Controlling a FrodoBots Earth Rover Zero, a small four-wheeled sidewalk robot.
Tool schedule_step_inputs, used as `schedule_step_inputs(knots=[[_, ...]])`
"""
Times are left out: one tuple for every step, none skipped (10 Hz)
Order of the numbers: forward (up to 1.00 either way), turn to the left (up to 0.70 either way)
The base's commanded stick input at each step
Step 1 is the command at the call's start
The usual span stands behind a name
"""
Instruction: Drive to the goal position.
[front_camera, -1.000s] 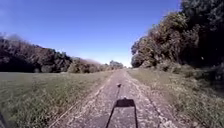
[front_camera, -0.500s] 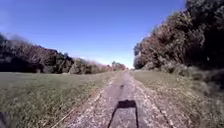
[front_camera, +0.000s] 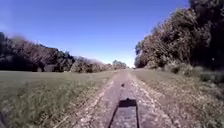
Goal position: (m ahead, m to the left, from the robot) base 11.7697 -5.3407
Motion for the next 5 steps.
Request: schedule_step_inputs(knots=[[0.50, -0.23], [0.50, -0.35], [0.50, -0.09], [0.50, 0.00], [0.50, 0.00]])
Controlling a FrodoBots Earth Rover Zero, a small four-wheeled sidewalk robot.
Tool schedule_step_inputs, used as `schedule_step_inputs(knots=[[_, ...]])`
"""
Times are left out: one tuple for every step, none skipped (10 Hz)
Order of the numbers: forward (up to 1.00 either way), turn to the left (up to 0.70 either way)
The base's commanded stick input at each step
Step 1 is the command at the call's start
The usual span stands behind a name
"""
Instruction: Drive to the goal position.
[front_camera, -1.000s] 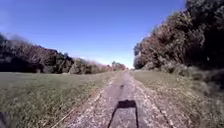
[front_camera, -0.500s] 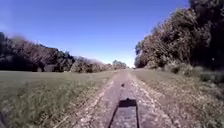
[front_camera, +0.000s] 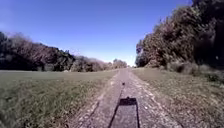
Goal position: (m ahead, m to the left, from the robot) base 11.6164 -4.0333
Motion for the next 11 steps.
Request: schedule_step_inputs(knots=[[0.50, 0.00], [0.50, 0.00], [0.50, 0.00], [0.50, 0.00], [0.50, 0.00], [0.50, 0.00], [0.50, 0.00], [0.50, 0.00], [0.50, 0.00], [0.50, 0.02], [0.50, 0.05]])
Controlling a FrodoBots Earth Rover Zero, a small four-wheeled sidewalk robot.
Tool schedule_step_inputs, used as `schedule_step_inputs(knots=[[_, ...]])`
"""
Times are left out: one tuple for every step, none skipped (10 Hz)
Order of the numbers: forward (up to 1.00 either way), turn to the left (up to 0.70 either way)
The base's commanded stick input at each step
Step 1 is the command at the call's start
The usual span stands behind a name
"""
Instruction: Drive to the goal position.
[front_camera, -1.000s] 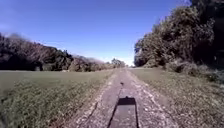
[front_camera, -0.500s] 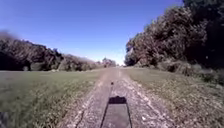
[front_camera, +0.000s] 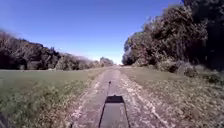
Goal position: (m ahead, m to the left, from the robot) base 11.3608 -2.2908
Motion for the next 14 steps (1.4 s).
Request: schedule_step_inputs(knots=[[0.50, 0.05], [0.50, 0.04], [0.50, 0.04], [0.50, 0.03], [0.50, 0.02], [0.50, 0.01], [0.50, 0.00], [0.50, 0.00], [0.50, 0.00], [0.50, 0.00], [0.50, 0.00], [0.50, 0.00], [0.50, 0.00], [0.50, 0.00]])
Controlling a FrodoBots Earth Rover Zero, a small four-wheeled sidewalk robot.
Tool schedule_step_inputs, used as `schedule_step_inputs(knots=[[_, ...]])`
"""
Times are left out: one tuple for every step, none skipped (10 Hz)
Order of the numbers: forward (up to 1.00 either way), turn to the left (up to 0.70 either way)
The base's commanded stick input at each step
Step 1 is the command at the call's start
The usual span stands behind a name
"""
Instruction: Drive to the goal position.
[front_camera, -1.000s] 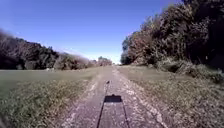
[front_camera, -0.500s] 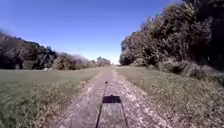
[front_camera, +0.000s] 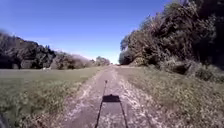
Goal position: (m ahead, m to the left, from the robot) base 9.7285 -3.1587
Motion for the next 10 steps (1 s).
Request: schedule_step_inputs(knots=[[0.50, 0.00], [0.50, 0.00], [0.50, 0.00], [0.50, 0.00], [0.50, 0.00], [0.50, 0.00], [0.50, 0.00], [0.50, 0.00], [0.50, 0.00], [0.50, 0.00]])
